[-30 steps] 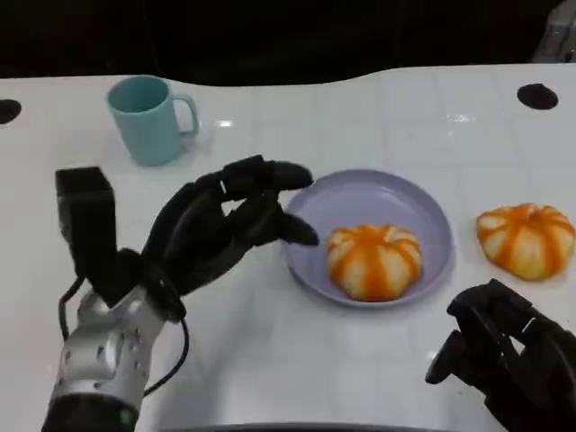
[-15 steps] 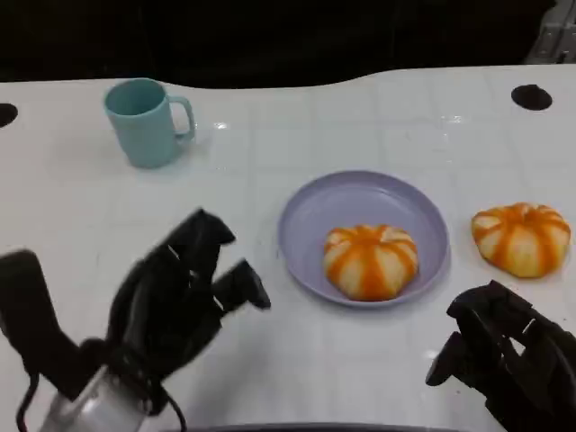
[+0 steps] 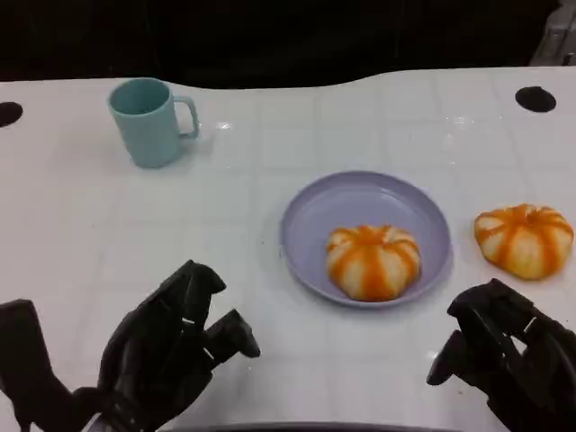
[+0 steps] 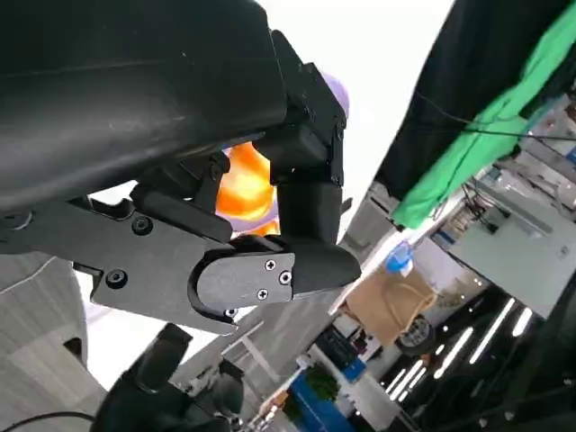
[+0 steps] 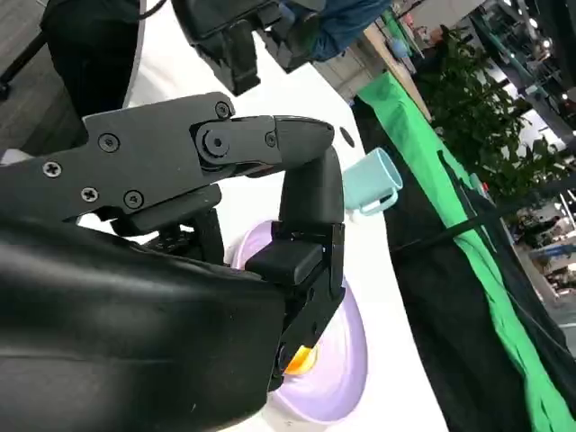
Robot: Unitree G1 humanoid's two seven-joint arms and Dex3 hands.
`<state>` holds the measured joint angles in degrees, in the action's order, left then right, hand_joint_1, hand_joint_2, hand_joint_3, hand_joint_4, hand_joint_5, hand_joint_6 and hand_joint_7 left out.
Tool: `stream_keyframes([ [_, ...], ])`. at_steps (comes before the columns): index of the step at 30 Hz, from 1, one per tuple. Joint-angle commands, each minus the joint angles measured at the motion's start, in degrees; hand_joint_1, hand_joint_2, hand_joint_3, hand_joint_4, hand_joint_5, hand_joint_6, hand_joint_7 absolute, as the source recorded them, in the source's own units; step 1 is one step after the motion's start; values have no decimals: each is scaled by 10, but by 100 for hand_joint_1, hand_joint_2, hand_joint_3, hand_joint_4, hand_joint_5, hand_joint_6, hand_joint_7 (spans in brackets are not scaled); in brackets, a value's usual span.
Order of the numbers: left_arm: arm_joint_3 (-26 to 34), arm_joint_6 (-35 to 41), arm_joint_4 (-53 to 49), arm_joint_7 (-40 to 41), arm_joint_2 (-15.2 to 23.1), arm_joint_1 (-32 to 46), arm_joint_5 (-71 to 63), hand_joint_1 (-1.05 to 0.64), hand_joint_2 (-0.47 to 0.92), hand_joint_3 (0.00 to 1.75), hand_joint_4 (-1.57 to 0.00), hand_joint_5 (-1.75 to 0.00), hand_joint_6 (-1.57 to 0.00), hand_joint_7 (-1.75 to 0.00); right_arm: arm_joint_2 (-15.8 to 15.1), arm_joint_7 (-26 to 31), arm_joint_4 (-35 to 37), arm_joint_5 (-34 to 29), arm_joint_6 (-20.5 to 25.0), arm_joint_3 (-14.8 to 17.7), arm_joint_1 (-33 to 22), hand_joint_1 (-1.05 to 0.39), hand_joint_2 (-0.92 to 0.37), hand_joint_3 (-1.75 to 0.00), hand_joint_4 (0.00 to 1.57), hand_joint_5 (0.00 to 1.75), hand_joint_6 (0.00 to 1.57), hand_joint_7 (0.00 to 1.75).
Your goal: Grasp the bread from the table and place it into the plate.
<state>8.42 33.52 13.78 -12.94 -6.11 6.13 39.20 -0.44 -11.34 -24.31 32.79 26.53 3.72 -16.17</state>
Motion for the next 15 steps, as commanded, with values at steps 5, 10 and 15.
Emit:
stream_keyframes([
  [5, -1, 2, 8, 11, 8, 3, 2, -55, 92, 46, -83, -175, -59, -175, -9, -2, -8, 2, 0, 3, -2, -50, -92, -29, 53, 174, 50, 144],
  [10, -7, -5, 1, 7, 12, 12, -10, -56, 92, 43, -82, -175, -58, -175, -9, -6, -4, 1, -5, 3, -1, -51, -92, -29, 53, 175, 51, 145],
  [15, -12, -39, -8, -2, 20, 19, -35, -56, 92, 43, -82, -175, -58, -175, -6, 0, -6, 2, -1, 5, -1, -51, -92, -27, 54, 175, 51, 145],
])
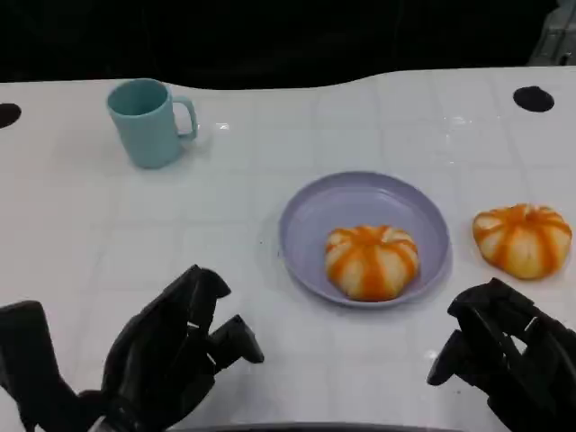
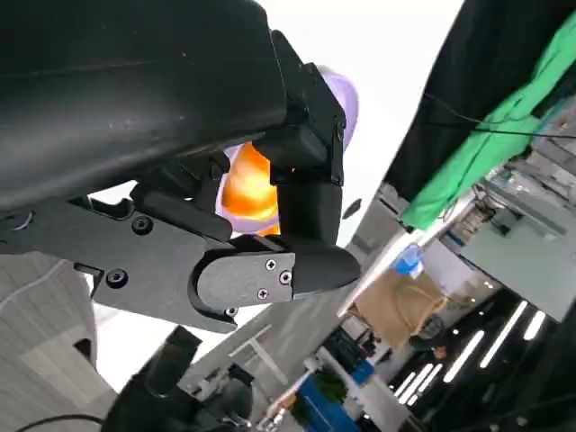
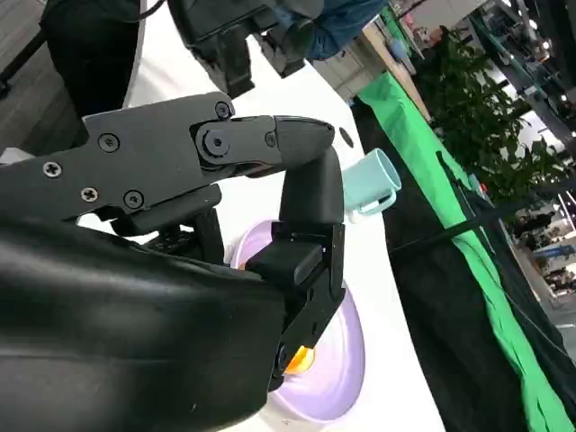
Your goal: Grasp the bread from the table and place it into the plate.
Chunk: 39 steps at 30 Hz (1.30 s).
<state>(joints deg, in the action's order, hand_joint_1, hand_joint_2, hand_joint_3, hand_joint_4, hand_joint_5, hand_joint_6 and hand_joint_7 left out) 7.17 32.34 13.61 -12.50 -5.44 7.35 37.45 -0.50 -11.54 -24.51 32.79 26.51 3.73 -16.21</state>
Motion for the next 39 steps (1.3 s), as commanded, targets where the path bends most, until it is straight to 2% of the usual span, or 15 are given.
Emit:
stream_keyframes([
  [1, 0, -29, -7, -7, 13, 8, -18, -56, 92, 43, -82, -175, -58, -175, -5, 2, -4, 2, -1, 5, -1, -51, -92, -27, 54, 175, 51, 145],
  [39, -8, -46, -18, -8, 15, 8, -23, -58, 92, 42, -86, -175, -61, -175, -4, -1, 6, 1, -5, 8, 4, -51, -92, -24, 58, 174, 54, 147],
])
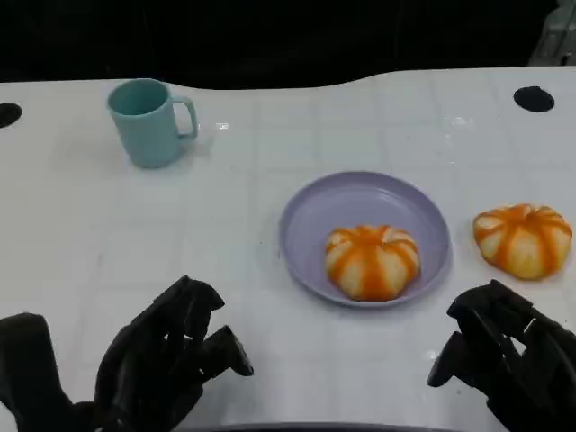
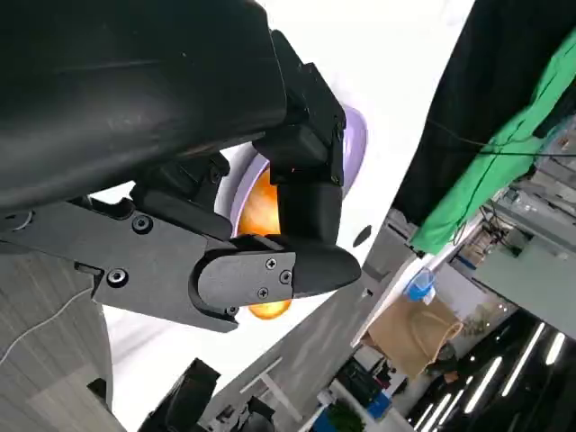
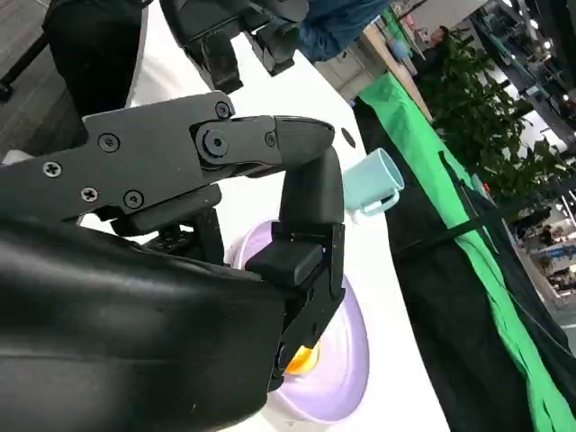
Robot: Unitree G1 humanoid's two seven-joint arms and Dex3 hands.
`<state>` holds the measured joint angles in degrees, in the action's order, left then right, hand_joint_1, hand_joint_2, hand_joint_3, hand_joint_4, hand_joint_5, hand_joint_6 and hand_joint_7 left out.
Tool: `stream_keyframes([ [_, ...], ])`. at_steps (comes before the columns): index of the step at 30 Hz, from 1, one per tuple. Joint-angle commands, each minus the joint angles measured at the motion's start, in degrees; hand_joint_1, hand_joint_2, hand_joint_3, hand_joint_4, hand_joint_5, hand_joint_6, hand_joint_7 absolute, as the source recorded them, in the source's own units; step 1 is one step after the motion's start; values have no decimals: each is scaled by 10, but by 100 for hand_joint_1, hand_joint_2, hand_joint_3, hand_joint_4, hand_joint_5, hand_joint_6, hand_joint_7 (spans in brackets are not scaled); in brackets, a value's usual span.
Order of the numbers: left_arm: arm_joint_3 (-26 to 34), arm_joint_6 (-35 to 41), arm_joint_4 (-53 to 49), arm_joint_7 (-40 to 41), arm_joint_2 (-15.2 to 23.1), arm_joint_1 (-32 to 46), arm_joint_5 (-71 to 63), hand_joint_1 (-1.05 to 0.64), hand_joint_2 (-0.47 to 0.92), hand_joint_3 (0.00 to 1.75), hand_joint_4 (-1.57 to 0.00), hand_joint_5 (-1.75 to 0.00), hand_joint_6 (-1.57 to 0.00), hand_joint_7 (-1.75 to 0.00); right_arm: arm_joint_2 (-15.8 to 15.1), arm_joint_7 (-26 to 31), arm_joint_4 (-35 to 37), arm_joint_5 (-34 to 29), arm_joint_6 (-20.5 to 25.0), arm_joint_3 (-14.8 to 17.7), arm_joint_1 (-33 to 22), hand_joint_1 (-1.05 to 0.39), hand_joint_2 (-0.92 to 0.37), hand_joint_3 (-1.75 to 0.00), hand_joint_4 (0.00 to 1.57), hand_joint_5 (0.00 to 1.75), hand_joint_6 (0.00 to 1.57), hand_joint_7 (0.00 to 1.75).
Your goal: Grasp the bread from the table and place it into the plate.
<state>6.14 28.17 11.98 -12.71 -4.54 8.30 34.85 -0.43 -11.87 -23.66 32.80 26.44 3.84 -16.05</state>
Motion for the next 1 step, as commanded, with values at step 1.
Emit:
stream_keyframes([
  [1, 2, -5, -1, -6, 6, -1, 2, -58, 92, 42, -86, -175, -60, -175, -5, 1, -2, 0, -6, 6, 3, -51, -92, -25, 58, 174, 53, 147],
])
